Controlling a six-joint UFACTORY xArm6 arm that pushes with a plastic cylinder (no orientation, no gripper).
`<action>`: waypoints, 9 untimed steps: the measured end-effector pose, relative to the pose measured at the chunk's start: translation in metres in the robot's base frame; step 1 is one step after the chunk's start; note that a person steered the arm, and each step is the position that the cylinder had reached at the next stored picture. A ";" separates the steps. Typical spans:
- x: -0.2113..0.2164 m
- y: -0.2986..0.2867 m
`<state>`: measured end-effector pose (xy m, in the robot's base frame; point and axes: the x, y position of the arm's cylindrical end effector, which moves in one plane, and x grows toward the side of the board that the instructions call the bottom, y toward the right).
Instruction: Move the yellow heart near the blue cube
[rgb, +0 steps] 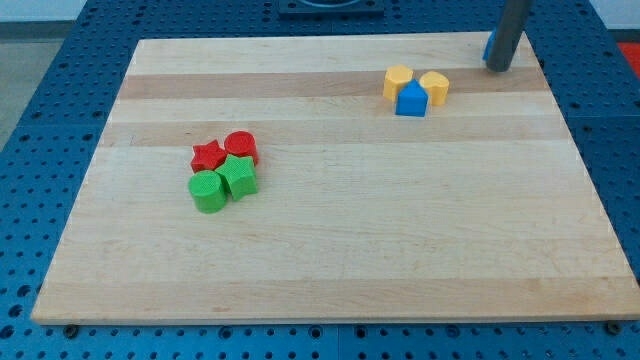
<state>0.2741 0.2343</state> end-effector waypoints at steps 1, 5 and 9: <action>0.027 -0.001; 0.079 -0.080; 0.048 -0.116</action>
<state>0.3218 0.1182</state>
